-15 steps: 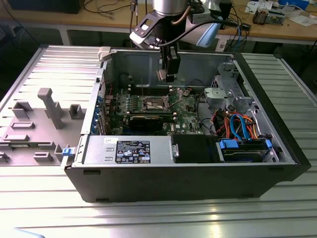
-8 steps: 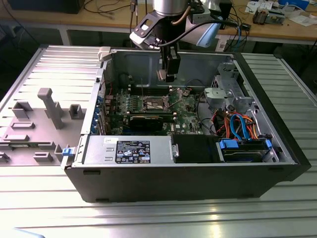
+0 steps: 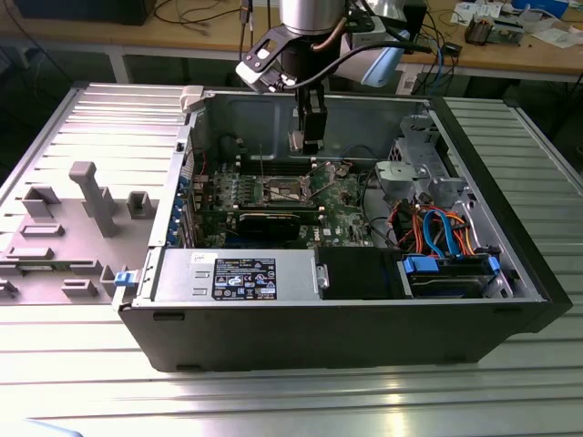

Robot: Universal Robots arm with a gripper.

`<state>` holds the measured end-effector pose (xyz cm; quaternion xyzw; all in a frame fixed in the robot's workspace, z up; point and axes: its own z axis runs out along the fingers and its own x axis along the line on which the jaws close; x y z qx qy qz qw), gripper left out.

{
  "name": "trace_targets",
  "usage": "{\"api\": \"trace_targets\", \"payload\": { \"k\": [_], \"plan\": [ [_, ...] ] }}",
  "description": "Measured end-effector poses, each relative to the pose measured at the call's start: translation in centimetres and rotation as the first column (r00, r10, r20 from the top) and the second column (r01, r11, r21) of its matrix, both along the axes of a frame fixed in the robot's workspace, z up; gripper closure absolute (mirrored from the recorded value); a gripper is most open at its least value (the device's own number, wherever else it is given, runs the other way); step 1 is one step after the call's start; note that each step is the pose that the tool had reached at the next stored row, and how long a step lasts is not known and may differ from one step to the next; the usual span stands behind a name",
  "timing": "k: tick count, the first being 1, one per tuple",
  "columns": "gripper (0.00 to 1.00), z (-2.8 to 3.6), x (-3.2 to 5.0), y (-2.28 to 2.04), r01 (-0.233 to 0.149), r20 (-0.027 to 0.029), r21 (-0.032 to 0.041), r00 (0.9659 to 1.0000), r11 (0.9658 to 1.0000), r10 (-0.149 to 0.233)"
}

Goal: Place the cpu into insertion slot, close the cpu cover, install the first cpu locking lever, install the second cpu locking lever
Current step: 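Place the cpu into insertion slot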

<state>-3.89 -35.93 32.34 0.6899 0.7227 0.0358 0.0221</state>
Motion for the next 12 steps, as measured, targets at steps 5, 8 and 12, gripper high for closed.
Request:
{"api": "trace_targets", "payload": {
  "k": [5, 8, 12],
  "plan": [
    [0.45, 0.00, 0.00, 0.00, 0.003, 0.0000, 0.0000, 1.0000, 1.0000, -0.003],
    [0.45, 0.00, 0.00, 0.00, 0.003, 0.0000, -0.0001, 1.0000, 1.0000, -0.003],
    [0.45, 0.00, 0.00, 0.00, 0.004, 0.0000, 0.0000, 1.0000, 1.0000, -0.004]
  ]
}}
